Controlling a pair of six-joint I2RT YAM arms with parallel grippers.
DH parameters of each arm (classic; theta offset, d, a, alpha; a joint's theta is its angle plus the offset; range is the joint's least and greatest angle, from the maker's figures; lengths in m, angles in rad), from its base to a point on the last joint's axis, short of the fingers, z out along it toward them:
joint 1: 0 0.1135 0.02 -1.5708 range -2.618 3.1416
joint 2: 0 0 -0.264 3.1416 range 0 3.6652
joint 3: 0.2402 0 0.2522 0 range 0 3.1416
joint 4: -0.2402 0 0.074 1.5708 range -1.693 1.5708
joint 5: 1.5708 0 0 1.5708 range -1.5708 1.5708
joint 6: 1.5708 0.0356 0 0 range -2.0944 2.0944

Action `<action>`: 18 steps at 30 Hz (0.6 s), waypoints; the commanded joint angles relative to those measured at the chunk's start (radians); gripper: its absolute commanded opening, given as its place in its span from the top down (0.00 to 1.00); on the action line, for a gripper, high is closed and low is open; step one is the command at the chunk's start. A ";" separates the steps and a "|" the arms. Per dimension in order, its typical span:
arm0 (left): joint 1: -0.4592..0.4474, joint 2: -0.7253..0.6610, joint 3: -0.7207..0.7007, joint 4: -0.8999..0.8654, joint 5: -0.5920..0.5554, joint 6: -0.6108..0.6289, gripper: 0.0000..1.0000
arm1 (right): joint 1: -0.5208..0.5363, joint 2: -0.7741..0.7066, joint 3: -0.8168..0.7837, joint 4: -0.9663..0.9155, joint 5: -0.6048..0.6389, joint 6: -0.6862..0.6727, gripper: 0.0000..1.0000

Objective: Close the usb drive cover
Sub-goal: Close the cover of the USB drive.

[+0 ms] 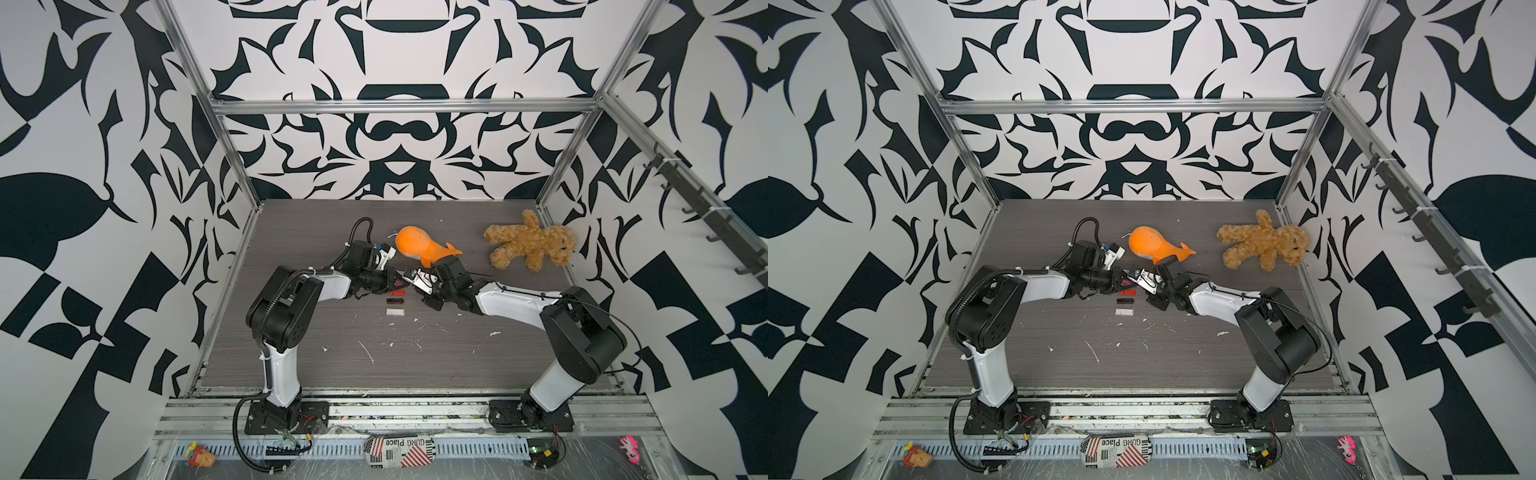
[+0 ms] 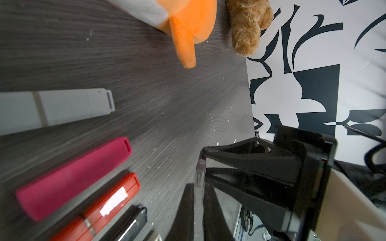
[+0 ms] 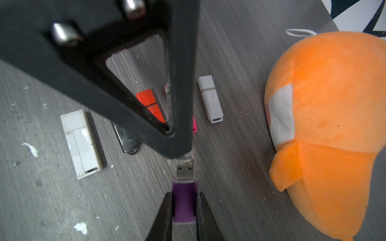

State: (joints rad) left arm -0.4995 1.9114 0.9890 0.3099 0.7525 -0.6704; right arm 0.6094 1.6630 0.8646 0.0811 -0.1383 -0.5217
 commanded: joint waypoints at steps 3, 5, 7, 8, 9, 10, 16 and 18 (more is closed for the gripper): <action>-0.007 -0.006 0.013 0.035 0.002 -0.026 0.93 | 0.016 0.009 0.046 0.043 -0.038 0.020 0.87; -0.007 -0.002 0.016 0.035 0.008 -0.026 0.93 | 0.016 0.006 0.043 0.054 -0.038 0.022 0.88; -0.007 0.004 0.016 0.033 0.022 -0.023 0.93 | 0.018 0.002 0.036 0.068 -0.034 0.014 0.87; -0.007 0.007 0.019 0.027 0.031 -0.020 0.93 | 0.016 -0.003 0.032 0.077 -0.034 0.006 0.88; -0.007 0.009 0.021 0.021 0.038 -0.016 0.93 | 0.017 -0.007 0.030 0.087 -0.034 -0.007 0.88; -0.007 0.011 0.023 0.016 0.048 -0.012 0.93 | 0.016 -0.010 0.027 0.092 -0.035 -0.017 0.88; -0.007 0.011 0.027 -0.022 0.066 0.021 0.93 | 0.016 -0.039 0.007 0.149 -0.094 -0.076 0.88; -0.006 0.008 0.028 -0.033 0.070 0.033 0.93 | 0.016 -0.044 0.003 0.164 -0.121 -0.089 0.88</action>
State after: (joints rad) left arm -0.4927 1.9125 0.9909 0.3061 0.7685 -0.6643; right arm 0.6090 1.6695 0.8612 0.1131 -0.1509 -0.5716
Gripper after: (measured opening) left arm 0.099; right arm 0.190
